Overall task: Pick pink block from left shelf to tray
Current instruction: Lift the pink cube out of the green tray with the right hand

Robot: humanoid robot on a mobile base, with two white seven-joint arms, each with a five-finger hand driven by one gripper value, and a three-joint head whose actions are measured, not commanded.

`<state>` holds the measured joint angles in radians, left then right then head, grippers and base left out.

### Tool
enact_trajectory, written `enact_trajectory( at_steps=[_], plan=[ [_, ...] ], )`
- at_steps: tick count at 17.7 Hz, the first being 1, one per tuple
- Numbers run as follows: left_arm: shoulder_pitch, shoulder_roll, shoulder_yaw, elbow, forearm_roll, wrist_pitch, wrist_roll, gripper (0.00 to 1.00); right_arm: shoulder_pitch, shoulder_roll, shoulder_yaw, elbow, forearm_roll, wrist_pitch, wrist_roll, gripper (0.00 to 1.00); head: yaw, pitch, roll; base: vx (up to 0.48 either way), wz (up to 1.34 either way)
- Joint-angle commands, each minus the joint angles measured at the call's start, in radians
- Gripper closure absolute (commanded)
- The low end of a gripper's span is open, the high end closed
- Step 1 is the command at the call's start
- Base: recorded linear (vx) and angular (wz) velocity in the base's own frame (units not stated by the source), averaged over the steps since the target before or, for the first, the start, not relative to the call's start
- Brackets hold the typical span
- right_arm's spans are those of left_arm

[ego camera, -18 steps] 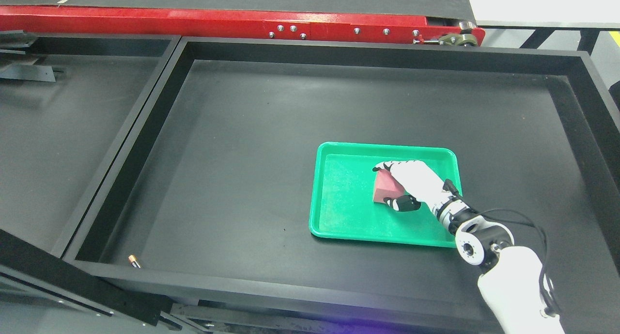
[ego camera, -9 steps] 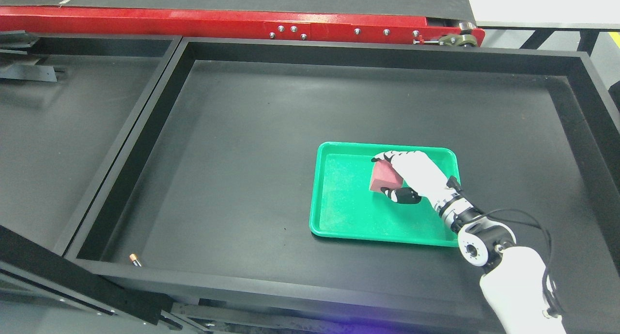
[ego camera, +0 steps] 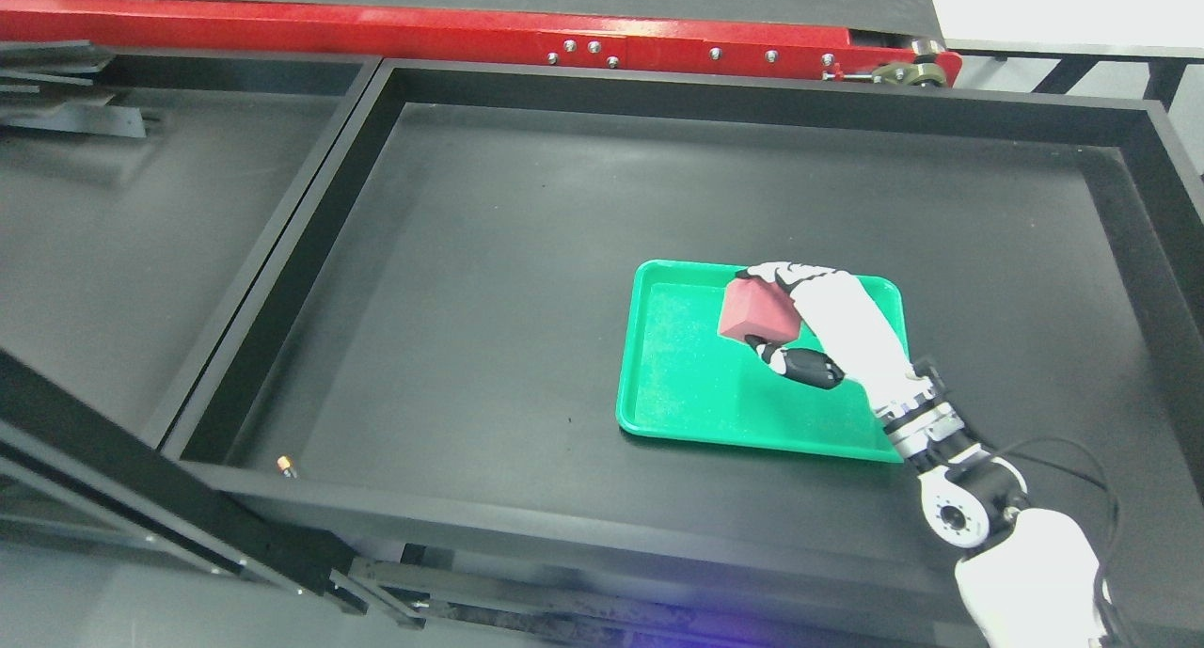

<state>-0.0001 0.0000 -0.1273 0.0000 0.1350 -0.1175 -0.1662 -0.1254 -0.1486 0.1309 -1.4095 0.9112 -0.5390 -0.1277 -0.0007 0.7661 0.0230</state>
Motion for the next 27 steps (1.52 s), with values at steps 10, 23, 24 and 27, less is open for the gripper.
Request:
enact_trajectory(
  at_steps=[10,23,24,27],
  plan=[
    [0.02,0.017,0.0,-0.017,0.0,-0.001,0.001,0.0,0.098,-0.008,-0.111,-0.129,-0.074,-0.032,-0.175,0.96,0.0,0.0,0.0,-0.146,0.21],
    [0.02,0.017,0.0,-0.017,0.0,-0.001,0.001,0.0,0.113,-0.014,-0.129,-0.135,-0.095,-0.038,-0.175,0.95,0.0,0.0,0.0,-0.125,0.66],
    [0.02,0.017,0.0,-0.017,0.0,-0.001,0.001,0.0,0.113,-0.013,-0.129,-0.135,-0.095,-0.038,-0.175,0.95,0.0,0.0,0.0,-0.153,0.72],
    [0.02,0.017,0.0,-0.017,0.0,-0.001,0.001,0.0,0.112,-0.012,-0.129,-0.135,-0.094,-0.038,-0.175,0.95,0.0,0.0,0.0,-0.157,0.71]
  ],
)
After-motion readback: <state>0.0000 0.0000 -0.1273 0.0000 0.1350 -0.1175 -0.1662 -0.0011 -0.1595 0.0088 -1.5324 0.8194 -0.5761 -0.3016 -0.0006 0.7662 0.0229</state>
